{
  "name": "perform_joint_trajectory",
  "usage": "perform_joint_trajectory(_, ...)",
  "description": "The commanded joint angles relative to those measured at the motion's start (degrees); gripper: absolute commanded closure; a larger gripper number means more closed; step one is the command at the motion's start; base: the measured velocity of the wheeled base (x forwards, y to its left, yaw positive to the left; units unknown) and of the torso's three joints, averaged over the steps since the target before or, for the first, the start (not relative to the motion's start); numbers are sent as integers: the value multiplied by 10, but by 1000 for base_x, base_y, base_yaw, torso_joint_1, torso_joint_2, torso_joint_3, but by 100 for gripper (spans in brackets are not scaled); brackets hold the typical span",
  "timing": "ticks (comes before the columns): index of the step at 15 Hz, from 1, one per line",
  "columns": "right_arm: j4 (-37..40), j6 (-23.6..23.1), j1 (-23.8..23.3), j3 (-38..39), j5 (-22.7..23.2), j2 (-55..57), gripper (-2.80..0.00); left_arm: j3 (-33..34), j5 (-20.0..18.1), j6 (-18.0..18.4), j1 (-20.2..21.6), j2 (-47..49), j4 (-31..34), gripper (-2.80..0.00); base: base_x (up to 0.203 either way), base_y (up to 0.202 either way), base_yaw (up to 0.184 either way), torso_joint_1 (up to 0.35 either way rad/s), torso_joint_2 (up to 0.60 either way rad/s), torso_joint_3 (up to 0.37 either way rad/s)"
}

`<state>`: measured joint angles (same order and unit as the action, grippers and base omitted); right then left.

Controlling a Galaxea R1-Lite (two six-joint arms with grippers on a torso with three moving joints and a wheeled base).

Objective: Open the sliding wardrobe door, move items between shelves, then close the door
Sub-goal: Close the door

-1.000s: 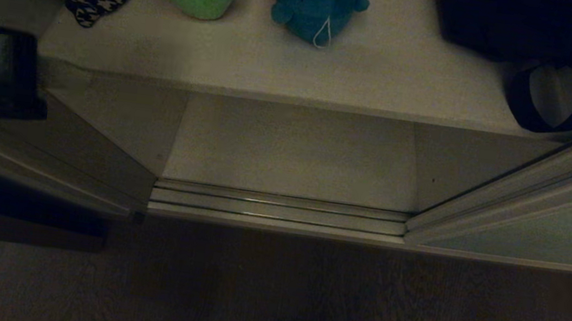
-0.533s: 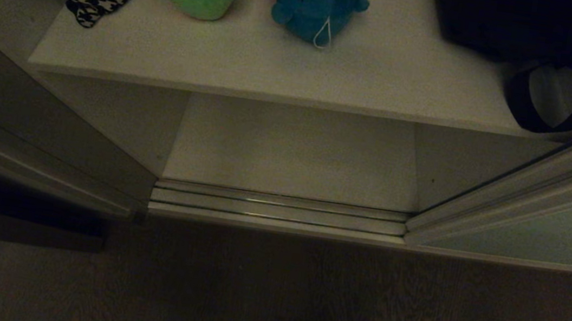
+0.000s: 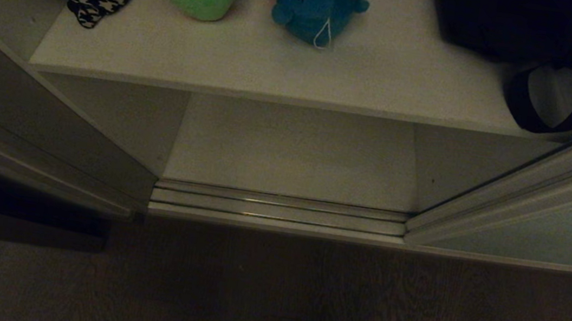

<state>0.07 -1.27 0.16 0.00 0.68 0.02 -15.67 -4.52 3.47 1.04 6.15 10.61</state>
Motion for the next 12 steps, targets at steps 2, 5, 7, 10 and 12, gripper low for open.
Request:
perform_joint_trajectory(2,0,-1,0,0,0,-2,0,82,14,2,-2,-61,-14,0,0,0,0,0,0,0)
perform_joint_trajectory(5,0,0,0,0,0,-2,0,154,36,5,-2,-60,-113,0,0,0,0,0,0,0)
perform_joint_trajectory(7,0,-1,0,0,0,-2,0,149,22,27,-2,-60,-87,0,0,0,0,0,0,0)
perform_joint_trajectory(10,0,-1,0,0,0,-2,0,156,27,20,-3,-61,-106,0,0,0,0,0,0,0)
perform_joint_trajectory(12,-1,-1,0,0,0,-2,0,156,26,18,-2,-61,-107,0,0,0,0,0,0,0)
